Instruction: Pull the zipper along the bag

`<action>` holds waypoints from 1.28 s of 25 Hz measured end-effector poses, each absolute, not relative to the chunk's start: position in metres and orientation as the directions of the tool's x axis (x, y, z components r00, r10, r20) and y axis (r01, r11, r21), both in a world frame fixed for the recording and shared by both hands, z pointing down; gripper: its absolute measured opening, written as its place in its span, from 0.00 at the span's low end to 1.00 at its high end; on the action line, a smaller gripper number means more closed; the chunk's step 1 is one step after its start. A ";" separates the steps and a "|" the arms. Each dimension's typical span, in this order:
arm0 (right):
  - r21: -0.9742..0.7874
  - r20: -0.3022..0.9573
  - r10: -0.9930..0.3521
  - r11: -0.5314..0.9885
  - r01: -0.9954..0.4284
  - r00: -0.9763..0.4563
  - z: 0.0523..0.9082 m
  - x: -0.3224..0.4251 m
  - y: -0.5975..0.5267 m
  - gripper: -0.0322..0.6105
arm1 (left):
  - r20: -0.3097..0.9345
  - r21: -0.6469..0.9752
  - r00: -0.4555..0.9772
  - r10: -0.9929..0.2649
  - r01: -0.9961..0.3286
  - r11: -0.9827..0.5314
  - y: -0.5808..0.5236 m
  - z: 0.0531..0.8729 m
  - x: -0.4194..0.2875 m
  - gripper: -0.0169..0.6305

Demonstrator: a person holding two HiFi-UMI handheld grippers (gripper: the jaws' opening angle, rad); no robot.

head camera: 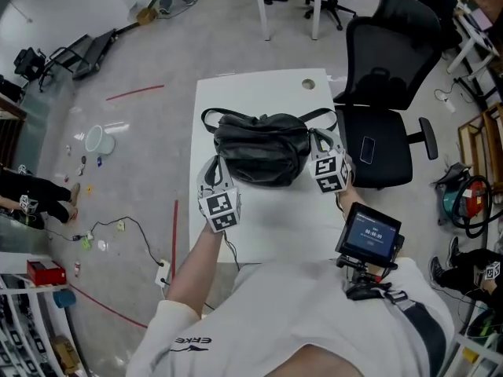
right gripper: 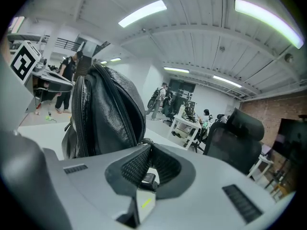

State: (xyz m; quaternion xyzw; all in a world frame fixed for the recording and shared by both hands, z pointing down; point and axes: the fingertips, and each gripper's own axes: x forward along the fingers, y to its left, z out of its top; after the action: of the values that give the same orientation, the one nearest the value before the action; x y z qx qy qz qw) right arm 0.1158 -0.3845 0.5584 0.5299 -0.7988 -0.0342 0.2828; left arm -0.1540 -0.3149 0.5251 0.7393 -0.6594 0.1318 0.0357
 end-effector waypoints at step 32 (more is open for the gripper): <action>0.418 0.237 -0.949 0.291 -0.861 -0.206 0.456 0.065 -0.382 0.08 | 0.200 -0.141 0.394 -0.897 -0.895 -0.424 -0.352 0.532 -0.145 0.03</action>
State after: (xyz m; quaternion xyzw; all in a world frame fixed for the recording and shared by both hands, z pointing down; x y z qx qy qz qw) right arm 0.0649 -0.3819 0.4561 0.5874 -0.7704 -0.0971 0.2281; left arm -0.1446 -0.3517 0.5322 0.8348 -0.5366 0.1230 -0.0055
